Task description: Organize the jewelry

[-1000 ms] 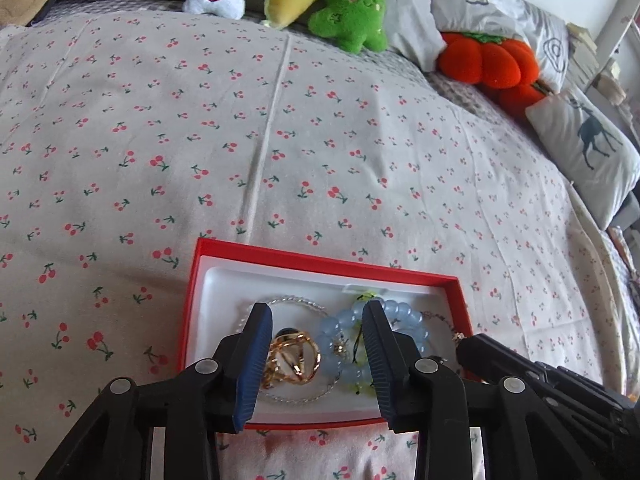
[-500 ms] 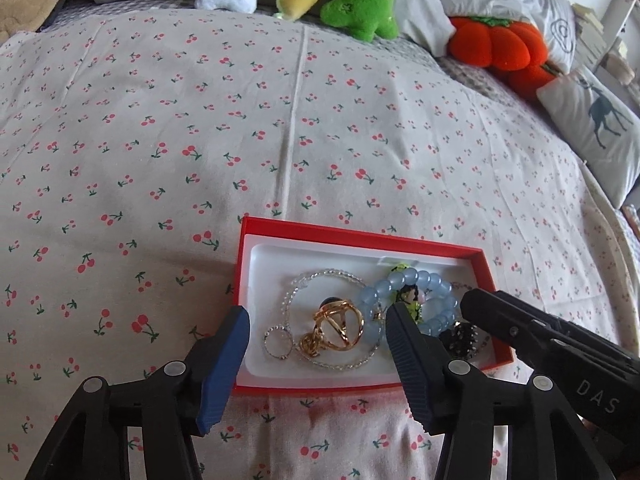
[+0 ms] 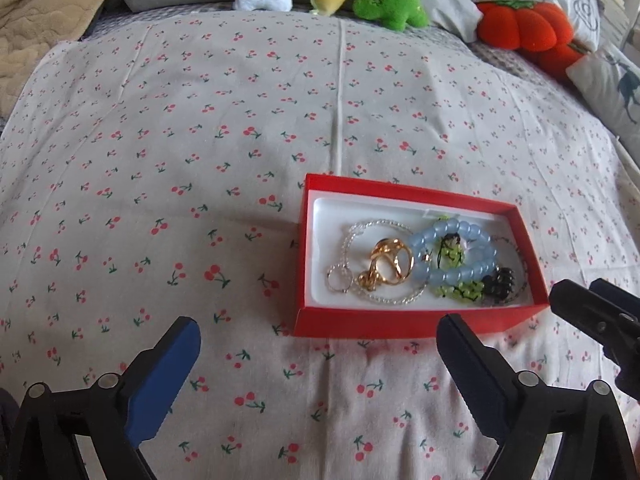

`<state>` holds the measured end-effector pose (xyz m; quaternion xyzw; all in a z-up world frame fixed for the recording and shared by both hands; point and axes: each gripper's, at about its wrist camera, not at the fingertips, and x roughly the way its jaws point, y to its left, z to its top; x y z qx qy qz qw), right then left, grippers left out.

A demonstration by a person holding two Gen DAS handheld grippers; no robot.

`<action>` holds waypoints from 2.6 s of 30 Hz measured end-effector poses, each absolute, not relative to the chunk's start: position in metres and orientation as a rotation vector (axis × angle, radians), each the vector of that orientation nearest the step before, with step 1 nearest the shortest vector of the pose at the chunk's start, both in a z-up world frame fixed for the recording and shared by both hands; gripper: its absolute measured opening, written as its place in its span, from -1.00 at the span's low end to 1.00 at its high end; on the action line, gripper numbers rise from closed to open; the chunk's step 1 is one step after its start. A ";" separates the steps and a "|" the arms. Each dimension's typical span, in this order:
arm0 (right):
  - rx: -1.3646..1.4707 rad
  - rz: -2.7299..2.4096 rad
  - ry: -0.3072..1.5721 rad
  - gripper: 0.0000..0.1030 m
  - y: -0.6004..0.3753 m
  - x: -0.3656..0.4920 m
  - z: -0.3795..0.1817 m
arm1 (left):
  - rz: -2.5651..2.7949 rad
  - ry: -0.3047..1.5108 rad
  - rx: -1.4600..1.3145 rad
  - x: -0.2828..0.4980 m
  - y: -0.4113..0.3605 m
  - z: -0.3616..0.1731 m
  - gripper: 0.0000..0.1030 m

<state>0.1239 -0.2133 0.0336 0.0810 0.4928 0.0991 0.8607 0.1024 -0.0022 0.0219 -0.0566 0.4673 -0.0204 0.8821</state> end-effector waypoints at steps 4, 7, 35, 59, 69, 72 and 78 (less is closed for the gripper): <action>0.136 0.174 1.049 0.90 -0.213 0.108 0.037 | -0.007 0.981 -0.054 0.087 -0.005 0.022 0.99; 0.099 0.159 1.084 1.00 -0.212 0.097 0.038 | 0.013 0.982 -0.024 0.076 -0.005 0.023 0.99; 0.008 0.019 1.188 1.00 -0.208 0.056 0.025 | 0.019 1.051 -0.002 0.042 -0.010 0.015 0.99; -0.002 0.020 1.195 1.00 -0.205 0.056 0.023 | 0.022 1.051 0.019 0.042 -0.013 0.014 0.99; -0.001 0.021 1.195 1.00 -0.205 0.055 0.022 | 0.023 1.052 0.021 0.042 -0.013 0.015 0.99; -0.001 0.022 1.195 1.00 -0.205 0.055 0.022 | 0.022 1.052 0.019 0.042 -0.013 0.015 0.99; 0.000 0.022 1.196 1.00 -0.206 0.055 0.022 | 0.023 1.052 0.020 0.042 -0.013 0.014 0.99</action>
